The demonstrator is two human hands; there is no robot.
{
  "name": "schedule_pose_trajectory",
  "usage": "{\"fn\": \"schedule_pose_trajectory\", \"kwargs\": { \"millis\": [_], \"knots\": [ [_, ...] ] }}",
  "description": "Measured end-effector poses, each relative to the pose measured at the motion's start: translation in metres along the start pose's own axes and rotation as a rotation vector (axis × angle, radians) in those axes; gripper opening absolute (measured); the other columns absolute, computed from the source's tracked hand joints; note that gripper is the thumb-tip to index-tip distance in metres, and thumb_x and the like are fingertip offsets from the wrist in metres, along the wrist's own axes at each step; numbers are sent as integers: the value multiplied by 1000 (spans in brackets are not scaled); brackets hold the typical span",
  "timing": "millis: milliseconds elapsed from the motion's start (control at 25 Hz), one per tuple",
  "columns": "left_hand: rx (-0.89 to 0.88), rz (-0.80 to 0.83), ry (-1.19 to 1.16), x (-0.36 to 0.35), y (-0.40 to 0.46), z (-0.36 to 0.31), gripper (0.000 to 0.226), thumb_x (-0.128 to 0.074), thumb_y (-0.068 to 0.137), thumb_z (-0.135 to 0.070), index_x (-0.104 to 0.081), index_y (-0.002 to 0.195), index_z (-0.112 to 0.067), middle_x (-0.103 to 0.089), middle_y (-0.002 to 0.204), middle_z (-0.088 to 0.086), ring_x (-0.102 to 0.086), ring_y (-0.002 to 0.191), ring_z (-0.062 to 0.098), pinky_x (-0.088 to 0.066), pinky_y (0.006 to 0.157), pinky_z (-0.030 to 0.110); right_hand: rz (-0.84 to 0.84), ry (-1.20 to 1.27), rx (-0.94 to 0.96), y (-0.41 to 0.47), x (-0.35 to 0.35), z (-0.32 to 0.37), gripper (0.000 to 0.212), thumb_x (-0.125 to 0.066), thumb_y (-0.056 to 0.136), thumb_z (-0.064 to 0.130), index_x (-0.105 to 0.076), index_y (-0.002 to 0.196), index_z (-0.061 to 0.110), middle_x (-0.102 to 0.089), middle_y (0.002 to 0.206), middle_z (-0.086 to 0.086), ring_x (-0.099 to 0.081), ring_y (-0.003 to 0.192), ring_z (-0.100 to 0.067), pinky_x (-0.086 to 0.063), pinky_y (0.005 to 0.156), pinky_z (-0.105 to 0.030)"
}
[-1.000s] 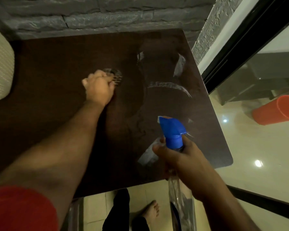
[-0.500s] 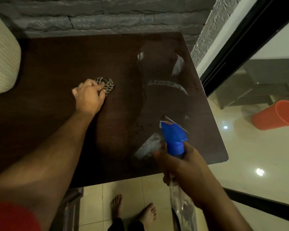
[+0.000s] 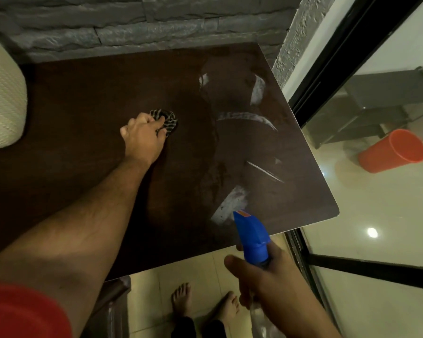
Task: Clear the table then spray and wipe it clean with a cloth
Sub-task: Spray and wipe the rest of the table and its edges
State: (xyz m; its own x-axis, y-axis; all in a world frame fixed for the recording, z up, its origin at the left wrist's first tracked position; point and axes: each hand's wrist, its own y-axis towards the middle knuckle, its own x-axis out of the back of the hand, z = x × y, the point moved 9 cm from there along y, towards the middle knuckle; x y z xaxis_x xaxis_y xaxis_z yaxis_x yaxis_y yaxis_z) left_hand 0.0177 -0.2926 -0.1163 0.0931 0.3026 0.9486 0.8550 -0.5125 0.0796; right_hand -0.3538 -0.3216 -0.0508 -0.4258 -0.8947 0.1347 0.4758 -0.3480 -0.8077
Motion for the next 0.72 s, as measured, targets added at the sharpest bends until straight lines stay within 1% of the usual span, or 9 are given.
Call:
{"fn": "schedule_pose_trajectory", "kwargs": {
  "millis": [80,120,240,320,440,600,720],
  "knots": [
    [-4,3,7,0,1,0,37,-52,94,-33,-56,131,-26,-50,124,4,-45,114,28,-31,97,44,-20,8,-35,-4,-5,-8,36,-73,83,25,-51,111,27,-63,75,-5,-59,49,-9,-52,52,-22],
    [-1,3,10,-1,1,1,37,-52,94,-33,-56,131,-26,-49,125,4,-45,114,28,-31,97,44,-39,19,-47,-5,-6,-11,36,-73,83,25,-51,111,26,-63,74,-5,-59,49,-9,-52,51,-22],
    [-4,0,22,-3,1,0,38,-53,94,-33,-55,131,-26,-49,127,4,-45,113,27,-33,97,43,-136,54,-38,-8,-2,-19,28,-73,83,28,-53,101,25,-63,69,-6,-61,51,-13,-53,53,-25],
    [-8,-11,8,-1,0,-1,38,-54,94,-34,-55,131,-26,-49,127,3,-45,113,26,-35,97,43,-171,39,-29,-9,-1,-23,26,-73,83,30,-53,98,22,-64,70,-6,-62,54,-14,-53,54,-25],
    [-48,-3,-16,-2,-12,-11,37,-54,93,-33,-56,130,-27,-50,125,2,-46,112,26,-33,96,42,-149,-5,-13,-11,-9,-27,25,-72,84,33,-53,98,26,-64,73,-5,-62,56,-13,-52,53,-22],
    [-109,-20,-42,-8,-53,-22,36,-54,93,-32,-57,128,-29,-51,118,0,-46,109,25,-31,96,42,-131,-23,7,-20,-14,-42,23,-71,84,32,-52,97,25,-64,69,-5,-62,56,-13,-53,56,-25],
    [-88,3,-68,-6,-77,-24,36,-56,92,-31,-59,127,-29,-52,114,-1,-47,106,26,-32,94,43,-110,0,65,-28,-14,-40,23,-71,84,30,-53,98,27,-63,69,-5,-62,55,-13,-54,58,-27]
  ]
}}
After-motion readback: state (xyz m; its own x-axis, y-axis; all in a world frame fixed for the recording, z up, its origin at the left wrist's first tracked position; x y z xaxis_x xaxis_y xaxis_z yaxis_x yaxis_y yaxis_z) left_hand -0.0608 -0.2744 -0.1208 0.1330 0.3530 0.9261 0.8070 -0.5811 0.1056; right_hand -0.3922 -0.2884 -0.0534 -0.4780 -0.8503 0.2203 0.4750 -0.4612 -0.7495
